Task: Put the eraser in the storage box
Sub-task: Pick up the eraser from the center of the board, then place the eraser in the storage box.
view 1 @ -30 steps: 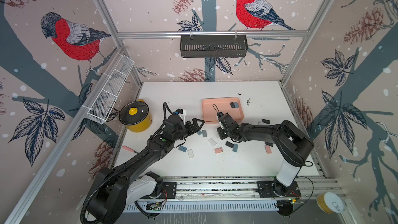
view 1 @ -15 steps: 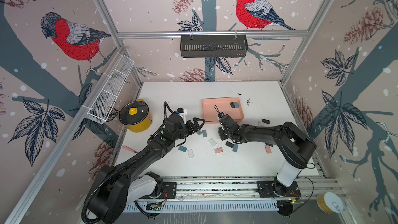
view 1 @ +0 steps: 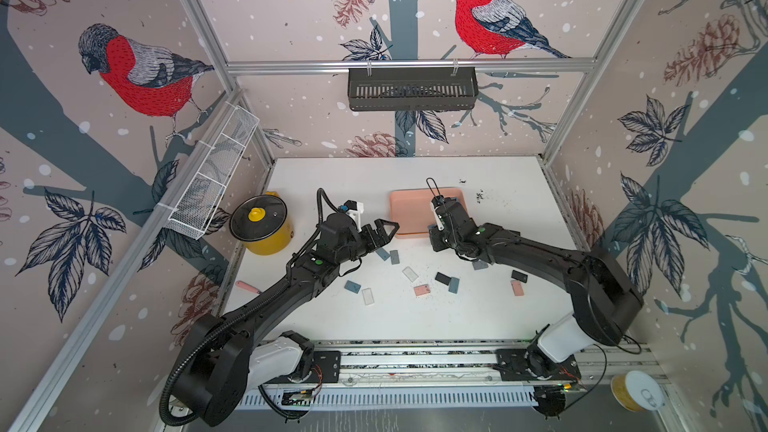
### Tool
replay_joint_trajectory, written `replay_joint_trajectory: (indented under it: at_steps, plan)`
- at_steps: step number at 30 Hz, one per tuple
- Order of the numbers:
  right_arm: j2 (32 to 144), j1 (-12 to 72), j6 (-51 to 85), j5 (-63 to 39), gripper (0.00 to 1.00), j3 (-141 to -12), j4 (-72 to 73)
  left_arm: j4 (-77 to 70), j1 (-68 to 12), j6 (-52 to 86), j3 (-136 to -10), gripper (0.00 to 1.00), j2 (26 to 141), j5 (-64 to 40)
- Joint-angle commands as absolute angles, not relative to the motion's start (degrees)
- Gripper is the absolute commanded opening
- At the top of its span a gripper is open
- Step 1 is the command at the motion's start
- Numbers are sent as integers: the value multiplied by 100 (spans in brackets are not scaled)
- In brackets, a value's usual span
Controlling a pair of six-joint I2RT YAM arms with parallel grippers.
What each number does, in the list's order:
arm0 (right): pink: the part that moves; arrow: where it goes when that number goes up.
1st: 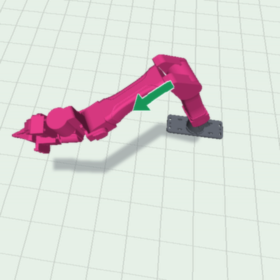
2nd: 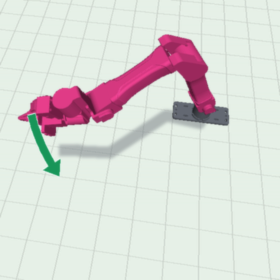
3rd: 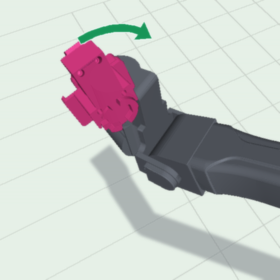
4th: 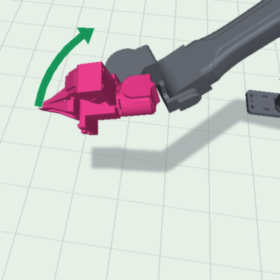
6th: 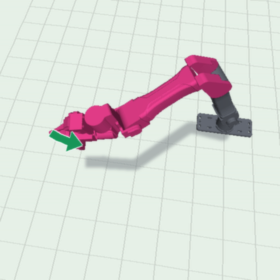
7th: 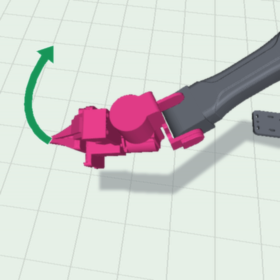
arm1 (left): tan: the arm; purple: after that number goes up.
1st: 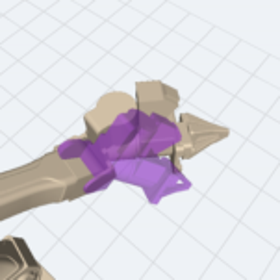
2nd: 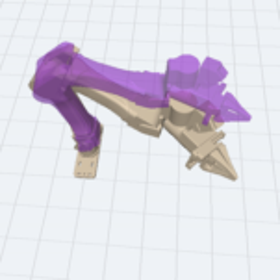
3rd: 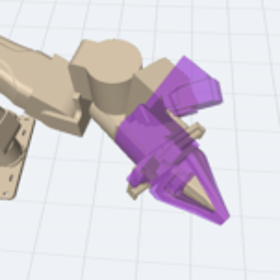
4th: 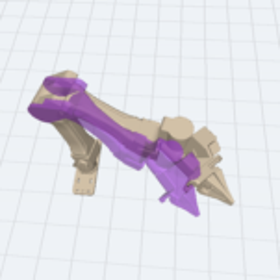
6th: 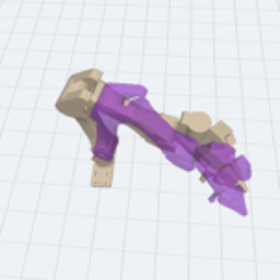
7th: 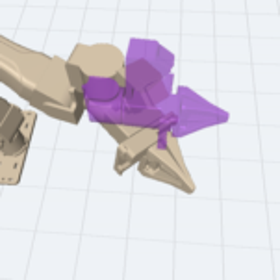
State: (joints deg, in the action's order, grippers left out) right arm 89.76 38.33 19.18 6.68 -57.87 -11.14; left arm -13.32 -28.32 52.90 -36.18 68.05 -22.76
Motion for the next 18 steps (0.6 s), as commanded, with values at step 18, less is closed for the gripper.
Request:
replay_joint_trajectory:
  at_steps: [18]
  plan:
    - [11260,2485,1762,159,24,-8012,-1621,-2401,-3353,5499,-4729,98,8263,-2418]
